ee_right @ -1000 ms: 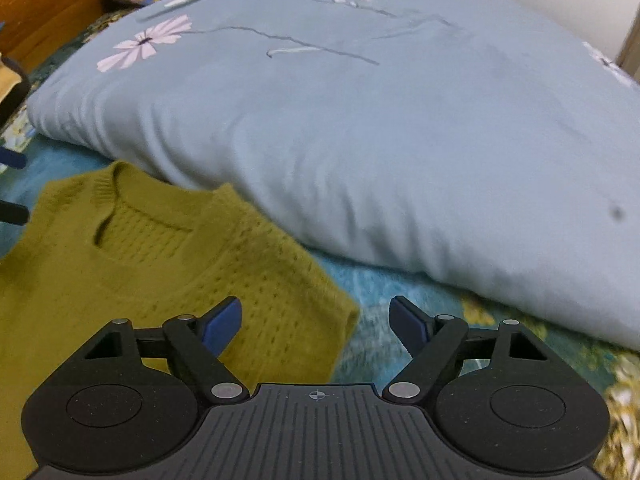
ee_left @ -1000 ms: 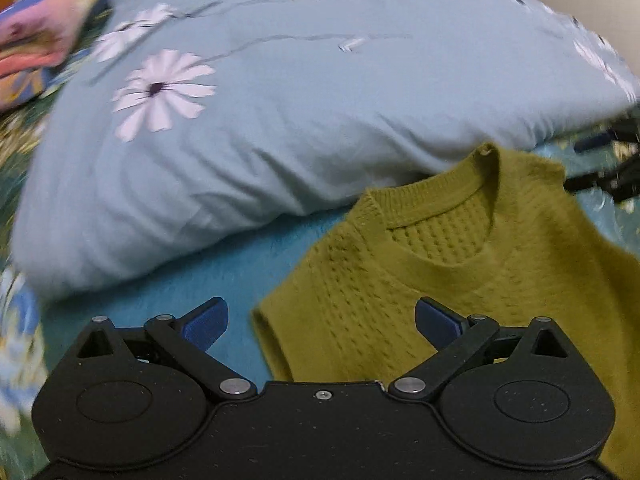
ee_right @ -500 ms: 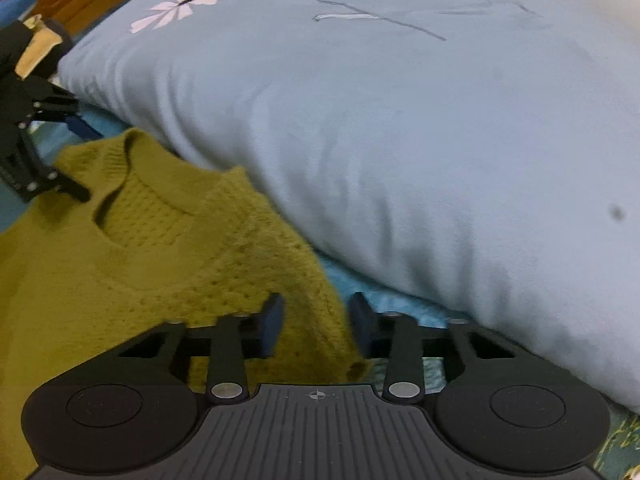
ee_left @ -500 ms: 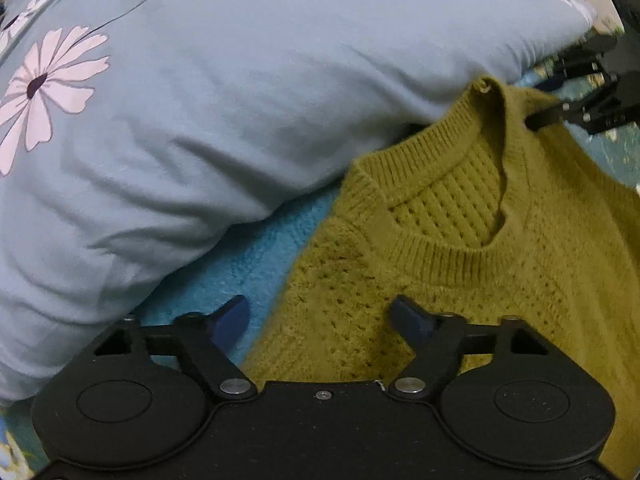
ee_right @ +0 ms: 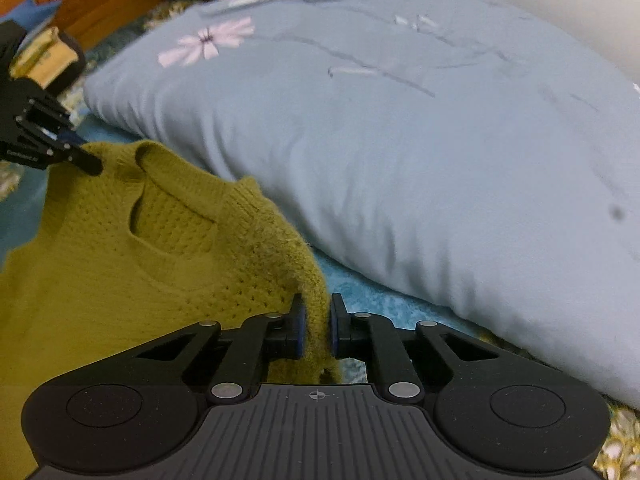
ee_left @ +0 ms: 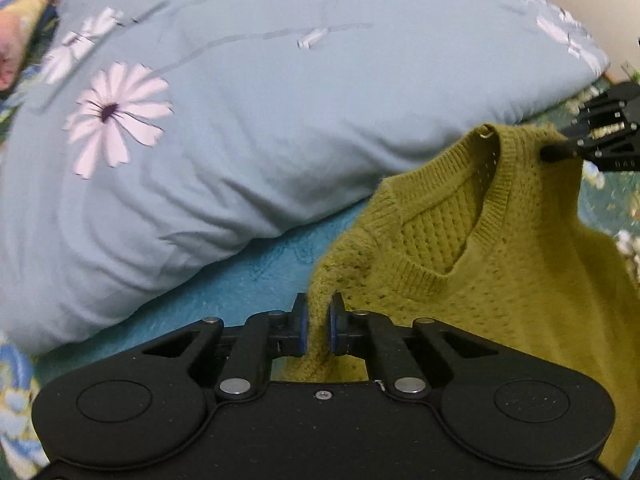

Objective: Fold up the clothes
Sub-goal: 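Grasp the vest shoulder with the left gripper while the right gripper grasps the other shoulder, then lift the shoulders with both grippers and fold them over toward the hem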

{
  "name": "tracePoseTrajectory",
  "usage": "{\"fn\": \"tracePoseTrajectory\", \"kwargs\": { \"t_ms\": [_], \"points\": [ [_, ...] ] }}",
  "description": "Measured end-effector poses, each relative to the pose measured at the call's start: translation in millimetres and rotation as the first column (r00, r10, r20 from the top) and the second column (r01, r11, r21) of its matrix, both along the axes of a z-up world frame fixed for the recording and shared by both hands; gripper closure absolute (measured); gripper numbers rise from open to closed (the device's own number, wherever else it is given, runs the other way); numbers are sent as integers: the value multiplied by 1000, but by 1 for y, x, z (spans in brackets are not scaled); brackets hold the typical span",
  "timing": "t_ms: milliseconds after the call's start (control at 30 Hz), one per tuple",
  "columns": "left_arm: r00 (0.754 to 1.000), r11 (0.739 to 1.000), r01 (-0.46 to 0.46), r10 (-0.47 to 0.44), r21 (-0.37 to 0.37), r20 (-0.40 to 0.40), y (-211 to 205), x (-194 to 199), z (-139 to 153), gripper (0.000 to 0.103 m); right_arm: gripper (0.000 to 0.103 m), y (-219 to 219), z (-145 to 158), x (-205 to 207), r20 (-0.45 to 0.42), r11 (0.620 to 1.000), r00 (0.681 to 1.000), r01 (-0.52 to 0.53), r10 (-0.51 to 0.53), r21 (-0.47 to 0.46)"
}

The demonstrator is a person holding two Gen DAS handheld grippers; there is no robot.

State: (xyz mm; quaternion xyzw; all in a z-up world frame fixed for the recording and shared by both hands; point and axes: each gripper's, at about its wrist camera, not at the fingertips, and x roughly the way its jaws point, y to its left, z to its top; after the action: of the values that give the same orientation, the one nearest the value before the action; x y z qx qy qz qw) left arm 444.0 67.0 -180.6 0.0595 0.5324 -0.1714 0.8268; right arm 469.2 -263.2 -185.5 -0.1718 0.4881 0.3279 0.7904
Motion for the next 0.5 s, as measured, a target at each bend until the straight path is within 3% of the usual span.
{"fn": "tracePoseTrajectory", "kwargs": {
  "t_ms": [267, 500],
  "points": [
    [994, 996, -81, 82, -25, 65, -13, -68, 58, 96, 94, -27, 54, -54, 46, 995, 998, 32, -36, 90],
    [975, 982, -170, 180, -87, 127, -41, -159, 86, 96, 94, -53, 83, -126, 33, 976, 984, 170, -176, 135]
  ]
}}
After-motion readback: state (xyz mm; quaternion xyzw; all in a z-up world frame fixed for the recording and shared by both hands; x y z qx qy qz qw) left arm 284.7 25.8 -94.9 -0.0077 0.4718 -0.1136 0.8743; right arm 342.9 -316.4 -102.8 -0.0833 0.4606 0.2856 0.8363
